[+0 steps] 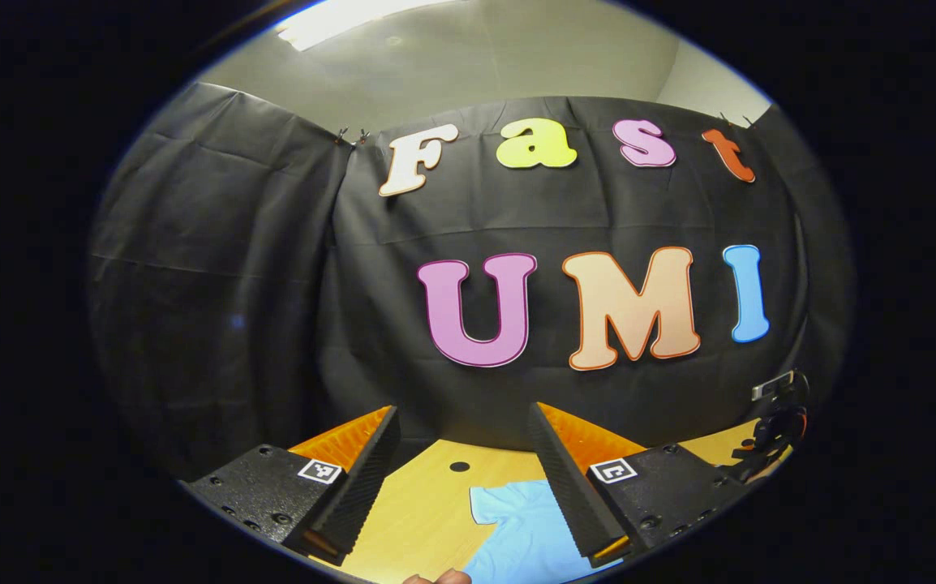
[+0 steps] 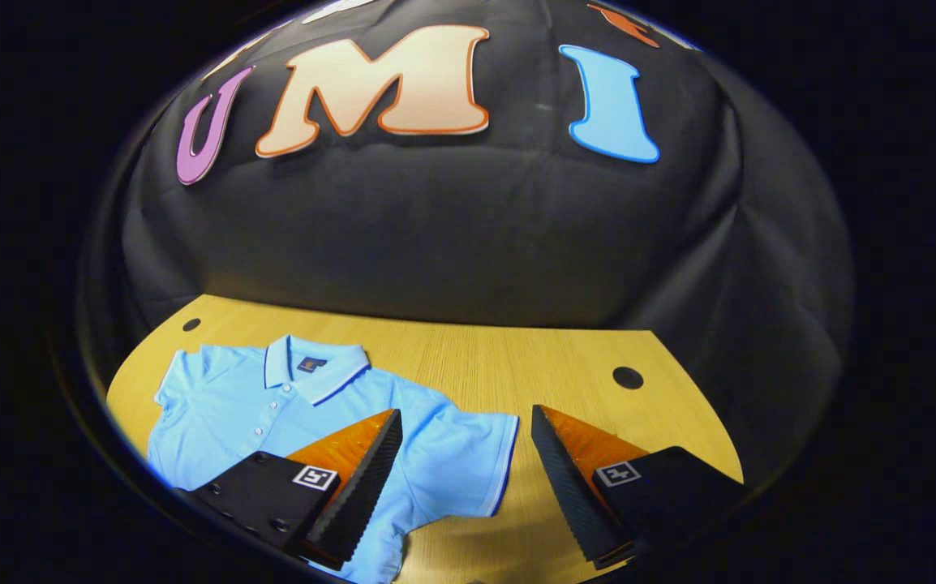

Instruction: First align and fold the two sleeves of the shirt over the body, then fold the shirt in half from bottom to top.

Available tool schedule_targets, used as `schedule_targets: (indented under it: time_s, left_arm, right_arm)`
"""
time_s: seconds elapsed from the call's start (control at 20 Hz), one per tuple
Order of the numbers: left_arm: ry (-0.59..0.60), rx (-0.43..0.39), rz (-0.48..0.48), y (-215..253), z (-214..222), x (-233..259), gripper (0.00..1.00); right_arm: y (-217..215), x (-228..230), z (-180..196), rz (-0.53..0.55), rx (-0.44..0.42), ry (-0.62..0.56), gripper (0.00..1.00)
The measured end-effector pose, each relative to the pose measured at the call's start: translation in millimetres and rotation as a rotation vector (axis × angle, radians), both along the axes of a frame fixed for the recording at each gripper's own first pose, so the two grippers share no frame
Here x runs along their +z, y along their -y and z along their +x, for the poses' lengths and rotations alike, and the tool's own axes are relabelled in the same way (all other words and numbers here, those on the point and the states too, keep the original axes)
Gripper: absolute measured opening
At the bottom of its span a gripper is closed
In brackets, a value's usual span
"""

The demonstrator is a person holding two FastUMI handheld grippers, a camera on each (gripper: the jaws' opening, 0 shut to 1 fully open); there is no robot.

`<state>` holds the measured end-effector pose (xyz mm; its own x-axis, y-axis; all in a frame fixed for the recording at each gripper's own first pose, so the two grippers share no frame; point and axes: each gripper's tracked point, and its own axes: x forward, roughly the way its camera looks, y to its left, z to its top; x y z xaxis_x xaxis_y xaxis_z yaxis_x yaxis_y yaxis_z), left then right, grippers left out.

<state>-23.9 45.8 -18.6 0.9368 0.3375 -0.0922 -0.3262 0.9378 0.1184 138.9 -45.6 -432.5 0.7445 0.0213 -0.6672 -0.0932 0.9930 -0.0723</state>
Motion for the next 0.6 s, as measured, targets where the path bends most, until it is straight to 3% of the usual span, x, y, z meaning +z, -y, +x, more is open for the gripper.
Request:
schedule_targets:
  time_s: [0.6]
  left_arm:
    - [-0.058,0.064,-0.018,-2.1,-14.6,-17.5,0.95]
  right_arm:
    - [13.7,-93.0,-2.5,0.000,-0.101,-0.189,0.99]
